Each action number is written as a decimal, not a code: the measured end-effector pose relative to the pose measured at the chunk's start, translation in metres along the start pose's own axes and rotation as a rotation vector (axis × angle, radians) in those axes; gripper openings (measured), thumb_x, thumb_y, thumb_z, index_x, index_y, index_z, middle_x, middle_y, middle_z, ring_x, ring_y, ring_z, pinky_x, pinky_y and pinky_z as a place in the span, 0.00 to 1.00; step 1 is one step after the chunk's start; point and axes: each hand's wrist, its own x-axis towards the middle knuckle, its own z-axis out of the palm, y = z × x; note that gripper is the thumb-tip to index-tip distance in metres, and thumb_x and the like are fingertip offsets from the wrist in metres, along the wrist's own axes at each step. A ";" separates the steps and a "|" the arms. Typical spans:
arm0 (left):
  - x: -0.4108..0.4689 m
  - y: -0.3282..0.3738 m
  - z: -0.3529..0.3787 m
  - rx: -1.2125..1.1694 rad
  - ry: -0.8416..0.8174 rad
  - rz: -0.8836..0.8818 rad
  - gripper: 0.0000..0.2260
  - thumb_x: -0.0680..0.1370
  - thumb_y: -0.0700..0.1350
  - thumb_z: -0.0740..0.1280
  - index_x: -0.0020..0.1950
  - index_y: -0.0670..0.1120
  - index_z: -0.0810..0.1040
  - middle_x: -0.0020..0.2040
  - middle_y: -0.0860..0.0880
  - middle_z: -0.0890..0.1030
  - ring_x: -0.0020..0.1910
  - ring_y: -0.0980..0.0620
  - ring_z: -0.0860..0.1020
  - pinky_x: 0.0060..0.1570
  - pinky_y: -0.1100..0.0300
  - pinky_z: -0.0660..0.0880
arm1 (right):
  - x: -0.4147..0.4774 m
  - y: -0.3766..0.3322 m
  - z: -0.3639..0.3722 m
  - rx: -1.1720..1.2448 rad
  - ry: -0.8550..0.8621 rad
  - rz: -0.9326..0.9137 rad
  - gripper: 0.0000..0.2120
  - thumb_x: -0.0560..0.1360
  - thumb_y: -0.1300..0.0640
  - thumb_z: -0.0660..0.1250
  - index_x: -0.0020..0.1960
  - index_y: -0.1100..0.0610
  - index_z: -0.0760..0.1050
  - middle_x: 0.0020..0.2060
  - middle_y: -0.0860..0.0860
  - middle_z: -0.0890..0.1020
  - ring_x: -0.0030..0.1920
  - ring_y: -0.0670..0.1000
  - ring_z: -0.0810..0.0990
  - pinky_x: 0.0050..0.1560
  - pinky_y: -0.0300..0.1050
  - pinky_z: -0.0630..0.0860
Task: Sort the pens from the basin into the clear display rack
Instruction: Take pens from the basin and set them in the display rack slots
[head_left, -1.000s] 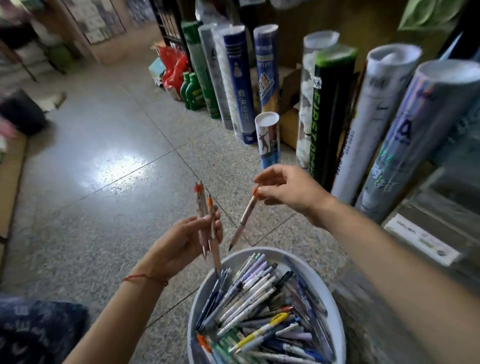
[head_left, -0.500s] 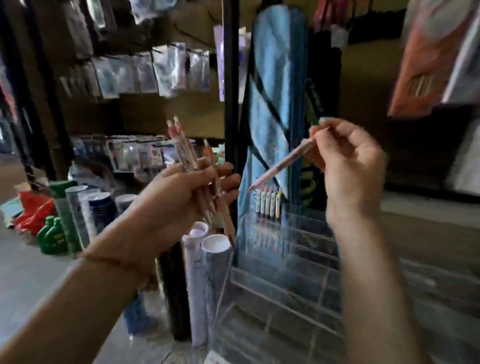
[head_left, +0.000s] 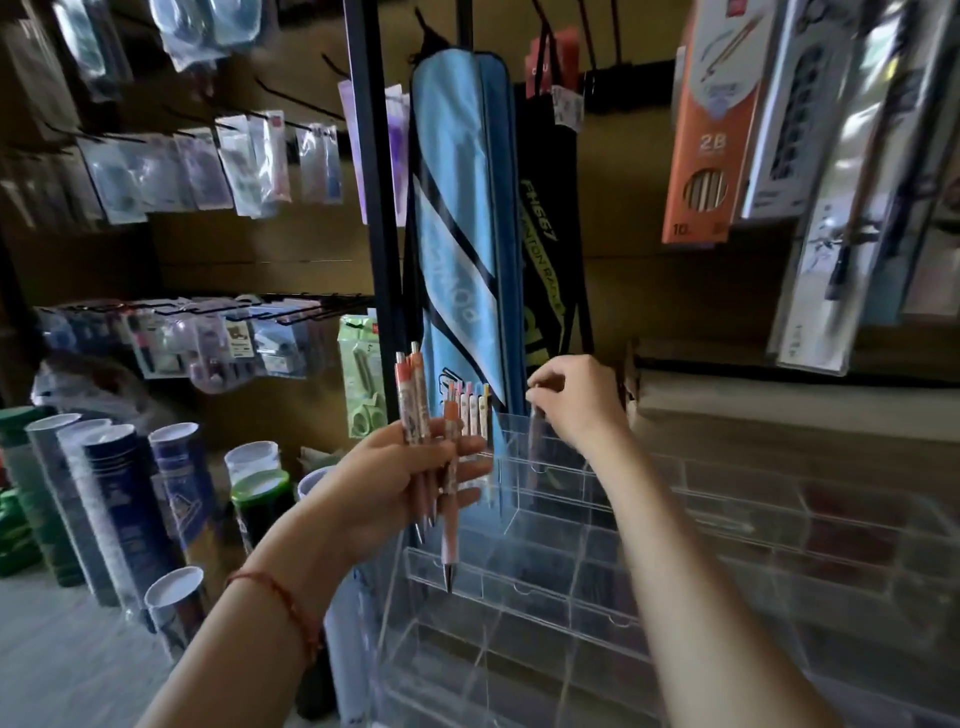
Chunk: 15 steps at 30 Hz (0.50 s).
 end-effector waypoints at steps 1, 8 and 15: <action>-0.001 -0.004 0.000 0.000 -0.002 -0.024 0.09 0.78 0.31 0.56 0.52 0.37 0.74 0.41 0.43 0.84 0.38 0.48 0.83 0.41 0.48 0.80 | 0.000 0.000 0.001 -0.033 -0.040 0.022 0.05 0.73 0.61 0.69 0.48 0.58 0.81 0.47 0.54 0.83 0.45 0.51 0.79 0.46 0.42 0.75; 0.011 -0.021 0.012 -0.032 -0.104 -0.060 0.10 0.78 0.32 0.56 0.57 0.37 0.72 0.44 0.43 0.84 0.41 0.47 0.83 0.45 0.49 0.80 | 0.010 0.000 0.000 -0.181 -0.169 0.132 0.09 0.74 0.63 0.67 0.54 0.57 0.80 0.53 0.55 0.82 0.50 0.55 0.80 0.47 0.44 0.77; 0.023 -0.021 0.019 -0.039 -0.109 0.033 0.10 0.79 0.33 0.56 0.57 0.38 0.73 0.47 0.43 0.83 0.43 0.48 0.83 0.46 0.53 0.80 | -0.021 -0.025 -0.033 0.336 -0.417 -0.020 0.09 0.77 0.52 0.64 0.49 0.56 0.80 0.41 0.48 0.82 0.39 0.43 0.78 0.42 0.36 0.76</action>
